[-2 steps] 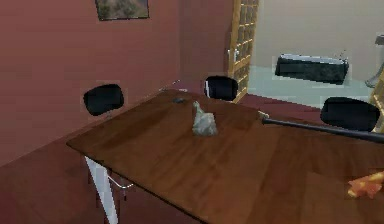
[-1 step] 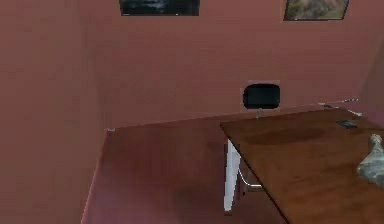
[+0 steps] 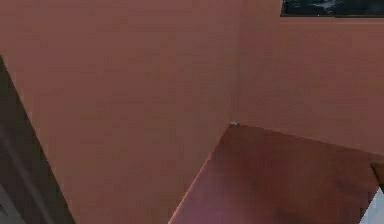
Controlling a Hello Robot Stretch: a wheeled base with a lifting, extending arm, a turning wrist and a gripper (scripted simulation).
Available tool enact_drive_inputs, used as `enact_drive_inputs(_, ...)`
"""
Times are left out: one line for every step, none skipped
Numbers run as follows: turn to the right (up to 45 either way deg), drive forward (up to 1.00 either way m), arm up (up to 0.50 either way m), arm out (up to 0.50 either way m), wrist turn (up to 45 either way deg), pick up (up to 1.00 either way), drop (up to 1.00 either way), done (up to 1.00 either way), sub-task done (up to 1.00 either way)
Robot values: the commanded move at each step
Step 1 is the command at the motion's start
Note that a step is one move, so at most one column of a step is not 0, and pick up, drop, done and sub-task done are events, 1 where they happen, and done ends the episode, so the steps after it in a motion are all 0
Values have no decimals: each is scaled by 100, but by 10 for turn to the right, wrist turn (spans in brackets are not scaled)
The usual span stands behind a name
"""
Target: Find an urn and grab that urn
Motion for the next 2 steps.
enact_drive_inputs(390,0,0,0,0,0,0,0,0)
enact_drive_inputs(0,70,0,0,0,0,0,0,0)
